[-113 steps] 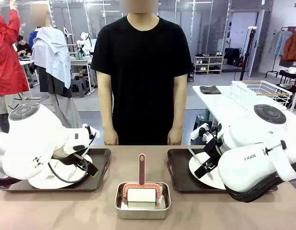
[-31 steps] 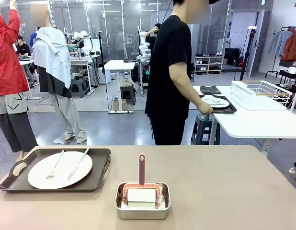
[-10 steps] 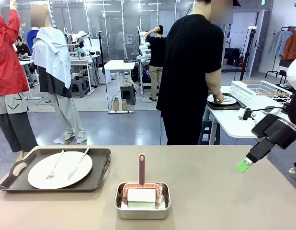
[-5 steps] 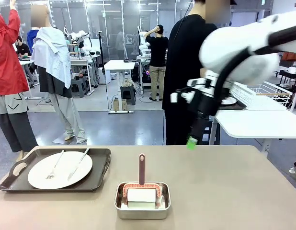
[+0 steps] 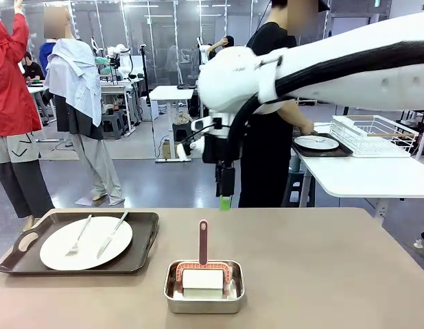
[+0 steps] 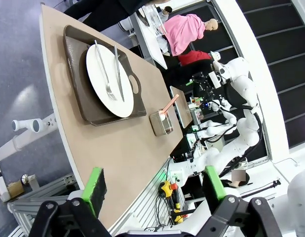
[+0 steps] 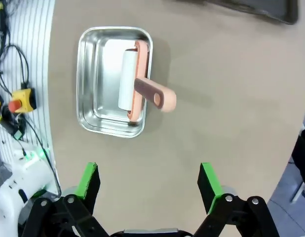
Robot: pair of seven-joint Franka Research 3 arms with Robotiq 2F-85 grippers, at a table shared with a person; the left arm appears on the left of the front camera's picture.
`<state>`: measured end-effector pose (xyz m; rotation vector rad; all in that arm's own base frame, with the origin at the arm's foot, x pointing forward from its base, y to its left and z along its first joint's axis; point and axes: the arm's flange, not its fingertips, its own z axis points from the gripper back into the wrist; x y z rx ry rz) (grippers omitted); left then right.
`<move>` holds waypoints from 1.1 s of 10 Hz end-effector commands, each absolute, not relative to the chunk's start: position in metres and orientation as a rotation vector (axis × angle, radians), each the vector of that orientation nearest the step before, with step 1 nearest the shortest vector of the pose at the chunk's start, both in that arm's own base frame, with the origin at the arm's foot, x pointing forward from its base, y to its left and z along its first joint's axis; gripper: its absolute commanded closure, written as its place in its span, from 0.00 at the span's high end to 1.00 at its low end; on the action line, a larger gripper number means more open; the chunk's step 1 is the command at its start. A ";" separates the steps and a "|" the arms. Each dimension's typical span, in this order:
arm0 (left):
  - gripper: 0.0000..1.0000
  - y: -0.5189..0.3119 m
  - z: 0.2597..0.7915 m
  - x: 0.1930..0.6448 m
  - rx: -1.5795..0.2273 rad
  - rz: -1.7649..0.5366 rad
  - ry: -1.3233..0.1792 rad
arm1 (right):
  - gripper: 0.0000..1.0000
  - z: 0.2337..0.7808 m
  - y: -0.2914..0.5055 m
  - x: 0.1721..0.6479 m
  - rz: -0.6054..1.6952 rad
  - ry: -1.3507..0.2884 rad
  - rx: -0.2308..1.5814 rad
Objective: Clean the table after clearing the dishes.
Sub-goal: When the left (or right) Handle tray is removed, use the left hand (or right hand) to clean the left (or right) side of the table with the Lint Roller.
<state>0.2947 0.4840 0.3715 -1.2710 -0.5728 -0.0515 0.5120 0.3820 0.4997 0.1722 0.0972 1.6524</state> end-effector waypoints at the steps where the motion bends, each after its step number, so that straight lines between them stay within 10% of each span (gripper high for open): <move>1: 1.00 0.483 0.370 0.291 -1.253 -0.054 -0.575 | 1.00 0.492 0.401 0.520 1.631 0.156 0.165; 11: 1.00 0.483 0.370 0.291 -1.253 -0.054 -0.575 | 1.00 0.414 0.425 0.495 1.523 0.236 0.190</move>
